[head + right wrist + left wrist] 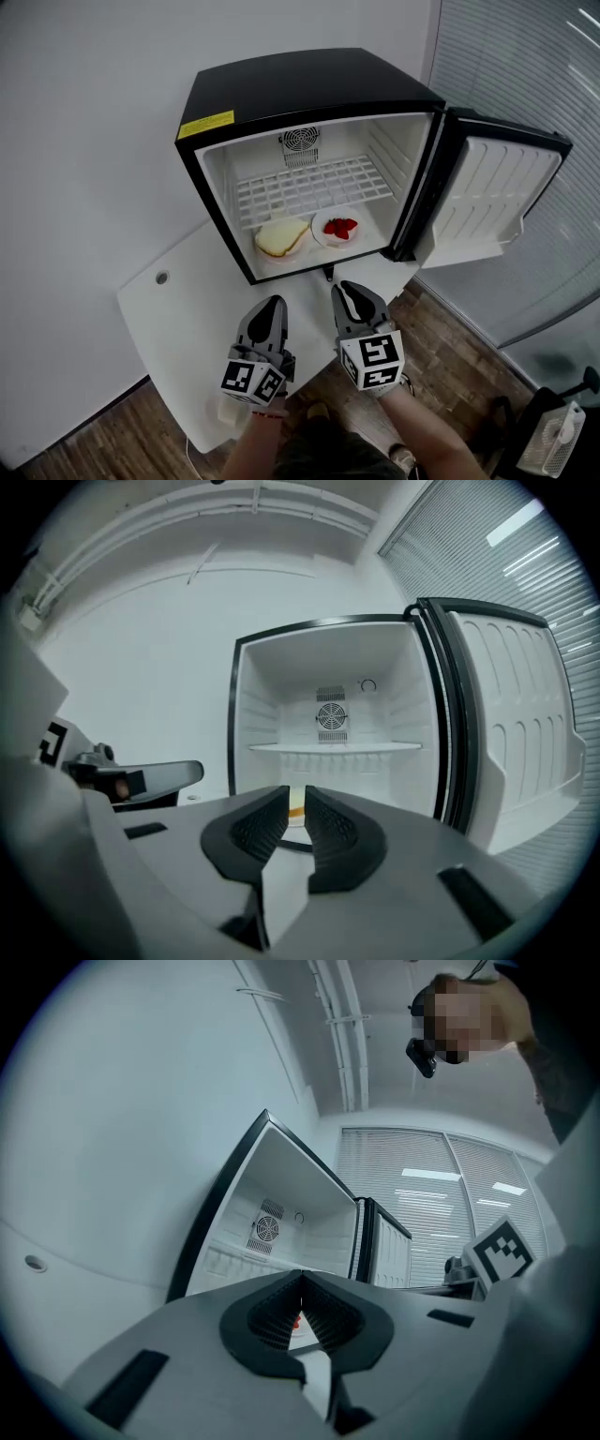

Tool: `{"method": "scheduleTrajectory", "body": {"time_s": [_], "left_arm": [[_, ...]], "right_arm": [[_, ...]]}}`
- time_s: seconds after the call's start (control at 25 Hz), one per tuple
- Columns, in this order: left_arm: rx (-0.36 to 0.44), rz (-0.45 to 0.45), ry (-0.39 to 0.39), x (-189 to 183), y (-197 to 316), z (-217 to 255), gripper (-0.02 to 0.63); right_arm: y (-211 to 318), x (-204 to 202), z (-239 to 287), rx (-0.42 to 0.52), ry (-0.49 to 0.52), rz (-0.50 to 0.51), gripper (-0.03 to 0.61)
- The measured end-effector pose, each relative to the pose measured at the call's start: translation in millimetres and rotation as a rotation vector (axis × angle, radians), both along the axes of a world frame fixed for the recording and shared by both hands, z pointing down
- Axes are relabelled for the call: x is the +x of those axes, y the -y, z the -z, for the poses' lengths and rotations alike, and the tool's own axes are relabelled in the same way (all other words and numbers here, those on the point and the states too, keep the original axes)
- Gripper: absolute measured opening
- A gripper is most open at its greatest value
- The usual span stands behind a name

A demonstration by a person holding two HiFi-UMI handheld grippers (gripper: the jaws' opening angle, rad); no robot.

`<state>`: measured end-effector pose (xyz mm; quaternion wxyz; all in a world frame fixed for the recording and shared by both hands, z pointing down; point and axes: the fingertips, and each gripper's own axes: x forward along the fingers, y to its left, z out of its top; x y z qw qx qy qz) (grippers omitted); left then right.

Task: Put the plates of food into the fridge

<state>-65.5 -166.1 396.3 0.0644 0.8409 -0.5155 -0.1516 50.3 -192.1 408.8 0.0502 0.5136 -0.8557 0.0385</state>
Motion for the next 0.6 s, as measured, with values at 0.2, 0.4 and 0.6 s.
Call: {"method": "scheduleTrajectory", "body": {"time_s": [0.2, 0.4, 0.6], "left_arm": [[0.009, 0.02, -0.002, -0.5, -35.6, 19.7, 0.008], [0.011, 0.064, 0.002, -8.2, -86.6, 26.4, 0.006], [0.006, 0.127, 0.033, -30.2, -136.1, 19.0, 0.008]], "right_arm": [[-52.5, -13.1, 8.5, 0.028, -0.041, 0.083, 0.057], [-105.8, -32.7, 13.5, 0.022, -0.033, 0.172, 0.057], [-146.7, -50.7, 1.3, -0.005, -0.032, 0.234, 0.058]]}}
